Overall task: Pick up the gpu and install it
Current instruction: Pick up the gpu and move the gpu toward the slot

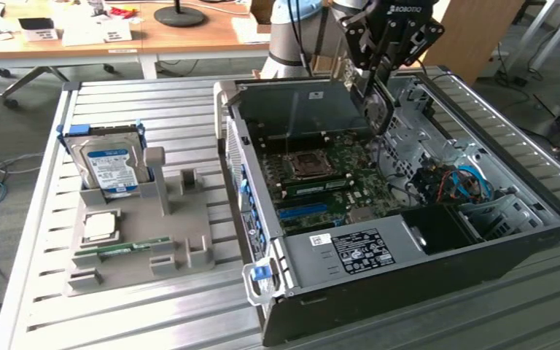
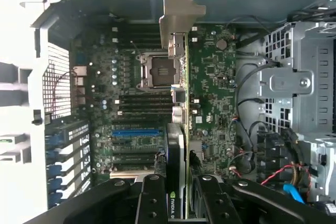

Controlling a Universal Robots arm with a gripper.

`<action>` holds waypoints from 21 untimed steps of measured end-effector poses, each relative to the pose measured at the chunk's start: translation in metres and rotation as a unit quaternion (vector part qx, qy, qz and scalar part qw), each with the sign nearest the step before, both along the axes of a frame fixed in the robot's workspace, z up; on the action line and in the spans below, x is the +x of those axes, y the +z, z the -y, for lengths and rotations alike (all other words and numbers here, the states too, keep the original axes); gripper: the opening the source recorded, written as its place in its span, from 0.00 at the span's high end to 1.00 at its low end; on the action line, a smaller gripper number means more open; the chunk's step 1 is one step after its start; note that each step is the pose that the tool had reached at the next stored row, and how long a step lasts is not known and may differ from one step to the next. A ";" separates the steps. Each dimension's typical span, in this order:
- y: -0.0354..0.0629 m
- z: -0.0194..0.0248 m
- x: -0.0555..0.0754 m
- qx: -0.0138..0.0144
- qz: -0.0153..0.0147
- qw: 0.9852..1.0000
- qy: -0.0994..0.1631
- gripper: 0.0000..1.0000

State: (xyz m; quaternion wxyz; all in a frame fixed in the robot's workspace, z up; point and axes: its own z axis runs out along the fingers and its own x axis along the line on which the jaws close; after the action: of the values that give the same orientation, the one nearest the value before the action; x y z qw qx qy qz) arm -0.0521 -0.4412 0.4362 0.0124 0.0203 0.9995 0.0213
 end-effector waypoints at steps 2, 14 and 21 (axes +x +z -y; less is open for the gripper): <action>0.0000 0.0000 0.005 0.000 0.000 1.000 0.000 0.73; 0.0000 0.0000 0.036 0.000 0.000 1.000 0.000 0.73; 0.0000 0.0000 0.052 0.000 0.000 1.000 0.000 0.73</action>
State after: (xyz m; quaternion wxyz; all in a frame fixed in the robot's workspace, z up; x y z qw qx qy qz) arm 0.0002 -0.4412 0.4362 0.0125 0.0203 0.9995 0.0216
